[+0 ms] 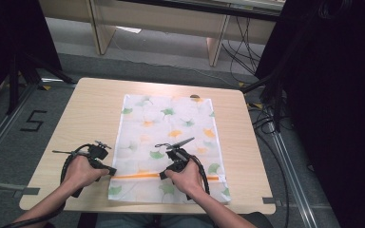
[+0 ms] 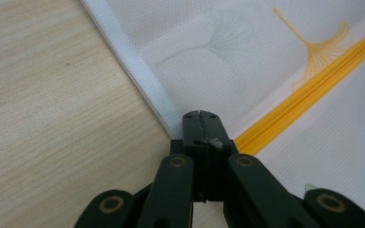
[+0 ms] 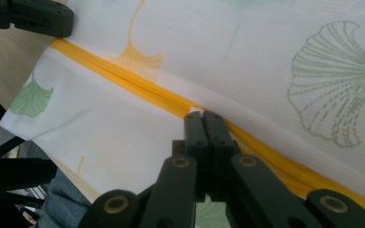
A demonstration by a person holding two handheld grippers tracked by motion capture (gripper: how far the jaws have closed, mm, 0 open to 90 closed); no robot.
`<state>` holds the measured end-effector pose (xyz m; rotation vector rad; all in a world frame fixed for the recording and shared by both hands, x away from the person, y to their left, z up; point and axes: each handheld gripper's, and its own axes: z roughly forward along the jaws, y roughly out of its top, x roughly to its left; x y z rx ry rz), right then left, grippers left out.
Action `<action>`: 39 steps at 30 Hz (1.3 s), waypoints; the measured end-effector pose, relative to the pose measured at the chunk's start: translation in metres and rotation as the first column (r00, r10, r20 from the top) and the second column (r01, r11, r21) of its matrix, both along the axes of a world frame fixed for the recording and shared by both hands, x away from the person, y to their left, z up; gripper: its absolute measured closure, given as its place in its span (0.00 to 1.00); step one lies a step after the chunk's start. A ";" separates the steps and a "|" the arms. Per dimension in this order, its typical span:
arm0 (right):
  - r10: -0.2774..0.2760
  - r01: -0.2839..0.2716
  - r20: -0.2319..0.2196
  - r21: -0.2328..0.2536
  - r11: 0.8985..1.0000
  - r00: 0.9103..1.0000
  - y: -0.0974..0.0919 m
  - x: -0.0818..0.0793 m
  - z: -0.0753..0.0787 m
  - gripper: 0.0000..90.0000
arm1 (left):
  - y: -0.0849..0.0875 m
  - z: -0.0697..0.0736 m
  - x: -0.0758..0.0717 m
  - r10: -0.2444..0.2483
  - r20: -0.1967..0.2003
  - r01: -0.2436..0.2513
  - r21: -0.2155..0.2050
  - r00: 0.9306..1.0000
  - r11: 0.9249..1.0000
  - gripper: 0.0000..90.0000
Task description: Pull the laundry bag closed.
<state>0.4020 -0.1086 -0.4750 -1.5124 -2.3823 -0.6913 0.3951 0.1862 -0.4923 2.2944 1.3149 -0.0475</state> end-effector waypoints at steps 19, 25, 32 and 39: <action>0.014 -0.014 -0.014 0.017 1.000 1.000 -0.015 0.002 -0.002 1.00 | 0.000 0.000 0.000 0.000 -0.001 0.000 -0.001 1.000 1.000 1.00; -0.036 0.037 -0.060 0.007 0.999 0.998 -0.022 0.001 0.001 1.00 | -0.001 0.000 -0.001 0.017 -0.014 -0.017 -0.008 1.000 1.000 1.00; -0.004 0.004 -0.004 0.017 1.000 1.000 -0.025 0.003 -0.002 1.00 | 0.000 0.000 -0.001 0.007 -0.007 -0.007 -0.008 1.000 1.000 1.00; -0.021 0.022 -0.021 0.030 0.999 1.000 -0.032 0.003 -0.002 1.00 | 0.000 0.000 0.000 0.000 0.001 0.000 0.000 1.000 1.000 1.00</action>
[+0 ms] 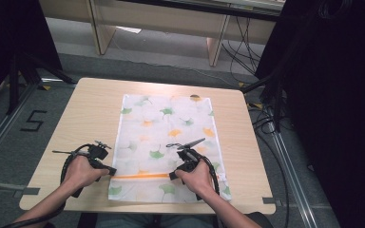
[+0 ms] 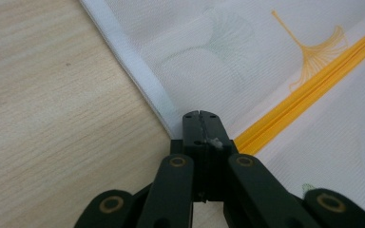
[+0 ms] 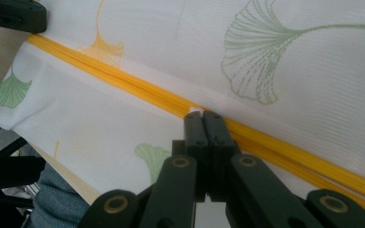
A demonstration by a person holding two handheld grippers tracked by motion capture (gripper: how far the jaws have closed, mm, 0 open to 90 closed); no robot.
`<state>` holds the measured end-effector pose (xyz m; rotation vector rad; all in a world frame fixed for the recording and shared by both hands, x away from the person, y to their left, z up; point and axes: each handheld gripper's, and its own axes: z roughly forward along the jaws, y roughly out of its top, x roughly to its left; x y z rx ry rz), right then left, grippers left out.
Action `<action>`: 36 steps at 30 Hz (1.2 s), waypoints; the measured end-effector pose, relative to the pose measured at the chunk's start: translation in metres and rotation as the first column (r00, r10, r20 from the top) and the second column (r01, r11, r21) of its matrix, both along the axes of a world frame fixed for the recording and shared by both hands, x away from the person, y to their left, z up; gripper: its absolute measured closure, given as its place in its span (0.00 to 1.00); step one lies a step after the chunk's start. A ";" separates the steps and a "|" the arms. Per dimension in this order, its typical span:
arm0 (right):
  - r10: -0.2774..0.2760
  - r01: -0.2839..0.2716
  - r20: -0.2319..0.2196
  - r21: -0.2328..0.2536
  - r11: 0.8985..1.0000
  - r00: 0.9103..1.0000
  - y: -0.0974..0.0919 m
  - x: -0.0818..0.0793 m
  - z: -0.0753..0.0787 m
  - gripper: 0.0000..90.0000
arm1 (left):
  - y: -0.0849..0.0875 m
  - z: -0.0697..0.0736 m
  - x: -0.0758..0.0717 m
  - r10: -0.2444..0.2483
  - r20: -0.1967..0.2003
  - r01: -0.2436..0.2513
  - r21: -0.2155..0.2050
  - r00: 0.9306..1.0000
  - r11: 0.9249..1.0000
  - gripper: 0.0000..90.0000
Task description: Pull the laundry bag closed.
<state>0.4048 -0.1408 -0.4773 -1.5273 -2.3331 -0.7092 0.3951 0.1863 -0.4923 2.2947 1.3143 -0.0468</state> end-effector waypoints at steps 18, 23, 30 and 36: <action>-0.033 0.033 -0.030 -0.019 0.999 0.999 -0.013 -0.001 0.003 1.00 | -0.002 0.000 -0.001 0.019 -0.012 -0.019 -0.008 1.000 1.000 1.00; -0.045 0.045 -0.012 -0.042 0.998 0.999 -0.015 0.000 0.003 1.00 | 0.000 0.000 0.000 -0.001 0.001 0.001 0.000 1.000 1.000 1.00; -0.034 0.035 0.033 -0.037 0.999 0.999 -0.022 0.000 0.001 1.00 | -0.003 -0.001 -0.002 0.040 0.004 -0.040 -0.023 0.999 0.999 1.00; -0.076 0.077 0.014 -0.030 0.997 0.997 -0.024 -0.002 0.003 1.00 | 0.000 0.000 0.000 0.002 0.000 -0.002 0.000 1.000 1.000 1.00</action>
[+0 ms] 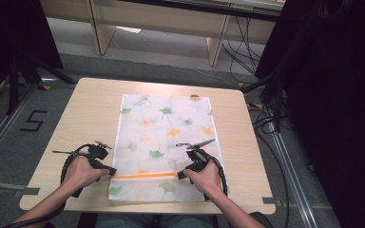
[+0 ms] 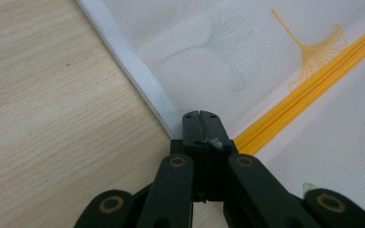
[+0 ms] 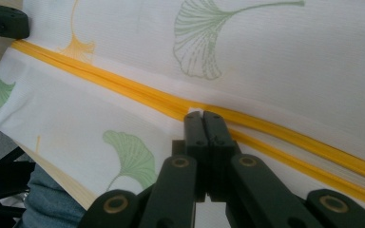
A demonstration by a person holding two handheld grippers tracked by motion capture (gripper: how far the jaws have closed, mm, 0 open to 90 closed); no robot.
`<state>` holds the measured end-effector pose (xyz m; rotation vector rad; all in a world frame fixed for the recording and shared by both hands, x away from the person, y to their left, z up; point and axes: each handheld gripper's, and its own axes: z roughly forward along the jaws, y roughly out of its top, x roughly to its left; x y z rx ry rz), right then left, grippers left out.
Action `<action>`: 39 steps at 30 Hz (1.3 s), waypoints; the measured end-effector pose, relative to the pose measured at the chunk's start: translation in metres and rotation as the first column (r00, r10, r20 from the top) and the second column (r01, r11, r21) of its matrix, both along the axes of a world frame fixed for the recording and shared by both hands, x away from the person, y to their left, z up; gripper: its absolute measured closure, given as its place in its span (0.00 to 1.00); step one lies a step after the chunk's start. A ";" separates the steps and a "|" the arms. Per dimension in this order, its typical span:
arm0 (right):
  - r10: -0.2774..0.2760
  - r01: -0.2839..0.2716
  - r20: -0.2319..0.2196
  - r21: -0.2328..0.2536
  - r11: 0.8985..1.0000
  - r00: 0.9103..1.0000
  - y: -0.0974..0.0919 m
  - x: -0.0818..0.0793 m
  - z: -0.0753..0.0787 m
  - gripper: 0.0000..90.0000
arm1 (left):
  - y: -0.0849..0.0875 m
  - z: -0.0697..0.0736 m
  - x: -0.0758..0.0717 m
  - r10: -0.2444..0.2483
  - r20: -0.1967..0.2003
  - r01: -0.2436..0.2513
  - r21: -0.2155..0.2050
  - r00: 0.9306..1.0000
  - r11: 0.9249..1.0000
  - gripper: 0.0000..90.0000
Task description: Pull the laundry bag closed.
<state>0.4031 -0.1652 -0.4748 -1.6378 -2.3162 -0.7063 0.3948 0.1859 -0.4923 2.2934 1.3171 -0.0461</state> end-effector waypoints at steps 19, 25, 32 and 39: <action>0.006 -0.006 0.011 0.001 1.000 1.000 -0.016 0.001 -0.002 1.00 | 0.000 0.000 0.000 -0.003 0.002 0.003 0.002 1.000 1.000 1.00; -0.027 0.027 -0.011 -0.006 1.000 1.000 -0.020 0.000 0.000 1.00 | 0.000 0.000 0.000 -0.001 0.000 0.001 -0.001 1.000 1.000 1.00; -0.012 0.012 0.014 -0.004 1.000 1.000 -0.022 0.000 -0.002 1.00 | 0.000 0.000 0.000 -0.002 0.002 0.002 0.001 1.000 1.000 1.00; -0.033 0.033 -0.026 -0.003 0.999 0.999 -0.025 -0.001 0.001 1.00 | 0.000 0.000 0.000 -0.003 0.003 0.003 0.002 1.000 1.000 1.00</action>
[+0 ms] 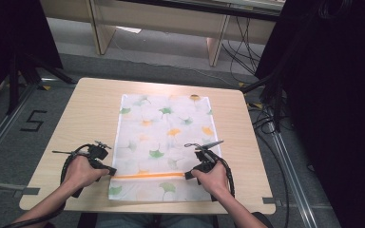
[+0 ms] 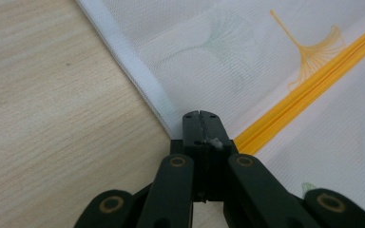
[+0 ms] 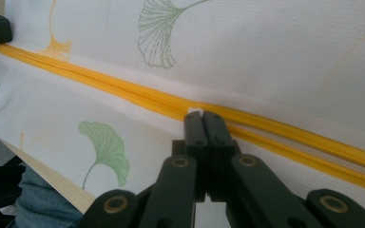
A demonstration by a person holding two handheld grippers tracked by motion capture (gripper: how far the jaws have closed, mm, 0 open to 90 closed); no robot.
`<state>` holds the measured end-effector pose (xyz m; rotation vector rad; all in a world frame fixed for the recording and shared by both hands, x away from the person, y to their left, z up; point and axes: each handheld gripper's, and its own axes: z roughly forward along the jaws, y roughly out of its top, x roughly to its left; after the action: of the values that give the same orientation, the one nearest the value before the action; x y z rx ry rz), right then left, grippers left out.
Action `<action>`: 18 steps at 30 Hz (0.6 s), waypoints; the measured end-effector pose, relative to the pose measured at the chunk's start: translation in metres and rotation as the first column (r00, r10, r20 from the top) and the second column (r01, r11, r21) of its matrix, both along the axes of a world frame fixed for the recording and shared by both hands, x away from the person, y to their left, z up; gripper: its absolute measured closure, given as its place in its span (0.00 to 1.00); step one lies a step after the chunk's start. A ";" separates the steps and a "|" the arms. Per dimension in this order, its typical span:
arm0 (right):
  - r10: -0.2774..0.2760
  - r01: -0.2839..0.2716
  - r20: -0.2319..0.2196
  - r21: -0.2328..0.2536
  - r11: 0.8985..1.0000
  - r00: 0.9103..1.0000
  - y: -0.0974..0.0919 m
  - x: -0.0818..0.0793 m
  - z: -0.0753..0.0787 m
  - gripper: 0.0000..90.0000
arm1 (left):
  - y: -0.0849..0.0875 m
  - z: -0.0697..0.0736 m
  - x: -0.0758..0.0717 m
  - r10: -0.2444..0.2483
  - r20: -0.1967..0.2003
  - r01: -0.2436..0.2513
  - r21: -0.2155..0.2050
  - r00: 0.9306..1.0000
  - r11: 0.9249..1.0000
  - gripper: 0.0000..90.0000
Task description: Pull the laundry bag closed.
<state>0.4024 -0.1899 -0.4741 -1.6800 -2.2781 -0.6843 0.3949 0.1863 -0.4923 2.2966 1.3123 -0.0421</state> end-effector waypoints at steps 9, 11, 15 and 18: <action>-0.026 0.027 0.011 -0.016 1.000 1.000 -0.007 -0.001 0.000 1.00 | -0.003 -0.001 -0.001 0.038 0.004 -0.037 -0.023 0.999 0.999 1.00; -0.025 0.025 0.010 -0.007 1.000 1.000 -0.007 -0.001 0.000 1.00 | 0.000 0.000 0.000 0.000 0.001 0.000 0.000 1.000 1.000 1.00; -0.018 0.018 0.017 -0.013 1.000 1.000 -0.010 0.000 -0.001 1.00 | -0.002 -0.001 -0.001 0.022 0.007 -0.022 -0.015 1.000 1.000 1.00; -0.036 0.036 0.010 -0.020 0.999 0.999 -0.013 -0.001 0.000 1.00 | 0.000 0.000 0.000 0.001 0.000 -0.001 0.000 1.000 1.000 1.00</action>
<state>0.4013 -0.2027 -0.4743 -1.7340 -2.2743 -0.6813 0.3949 0.1860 -0.4923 2.2961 1.3128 -0.0418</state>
